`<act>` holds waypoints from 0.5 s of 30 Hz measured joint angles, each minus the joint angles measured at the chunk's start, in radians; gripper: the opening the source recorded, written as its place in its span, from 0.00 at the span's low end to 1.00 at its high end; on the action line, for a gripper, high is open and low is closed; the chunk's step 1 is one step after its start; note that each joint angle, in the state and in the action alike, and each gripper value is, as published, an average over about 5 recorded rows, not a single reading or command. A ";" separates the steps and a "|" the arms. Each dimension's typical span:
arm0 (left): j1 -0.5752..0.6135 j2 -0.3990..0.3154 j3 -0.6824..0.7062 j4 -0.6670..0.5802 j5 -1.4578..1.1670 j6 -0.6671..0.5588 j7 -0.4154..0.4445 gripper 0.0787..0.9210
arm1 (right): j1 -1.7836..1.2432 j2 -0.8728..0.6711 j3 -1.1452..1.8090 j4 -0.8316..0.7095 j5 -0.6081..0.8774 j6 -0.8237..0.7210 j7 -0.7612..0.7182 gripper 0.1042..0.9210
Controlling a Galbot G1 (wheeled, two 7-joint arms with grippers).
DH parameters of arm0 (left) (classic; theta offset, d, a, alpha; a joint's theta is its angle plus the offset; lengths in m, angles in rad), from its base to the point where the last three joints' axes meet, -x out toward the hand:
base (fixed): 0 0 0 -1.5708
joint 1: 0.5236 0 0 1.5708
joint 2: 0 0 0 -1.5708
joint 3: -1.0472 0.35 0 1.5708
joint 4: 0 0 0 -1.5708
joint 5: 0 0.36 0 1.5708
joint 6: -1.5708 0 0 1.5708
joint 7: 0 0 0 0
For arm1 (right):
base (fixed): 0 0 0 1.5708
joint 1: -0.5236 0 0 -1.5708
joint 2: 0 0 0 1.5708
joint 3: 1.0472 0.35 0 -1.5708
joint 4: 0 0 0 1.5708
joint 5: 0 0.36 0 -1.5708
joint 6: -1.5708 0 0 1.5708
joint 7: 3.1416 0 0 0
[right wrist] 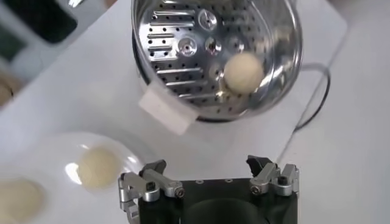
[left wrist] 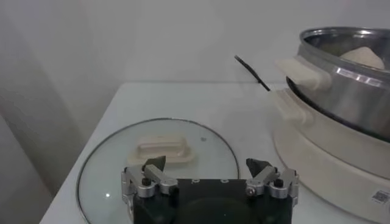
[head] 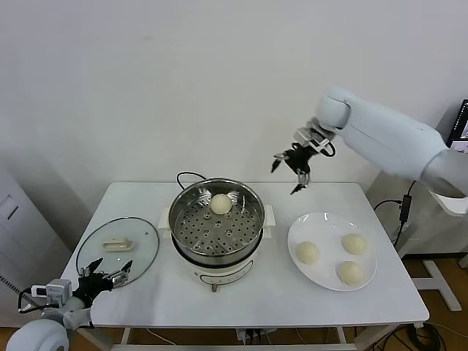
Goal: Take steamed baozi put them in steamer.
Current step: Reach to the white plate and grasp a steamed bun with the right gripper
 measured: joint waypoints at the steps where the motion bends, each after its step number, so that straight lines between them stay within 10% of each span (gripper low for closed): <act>1: 0.001 0.000 0.000 0.000 0.000 0.000 0.000 0.88 | -0.006 -0.010 -0.005 0.006 0.007 -0.018 0.002 0.88; 15: 0.012 -0.007 -0.007 -0.002 0.000 0.000 0.000 0.88 | -0.121 -0.086 -0.032 0.061 0.025 -0.172 0.052 0.88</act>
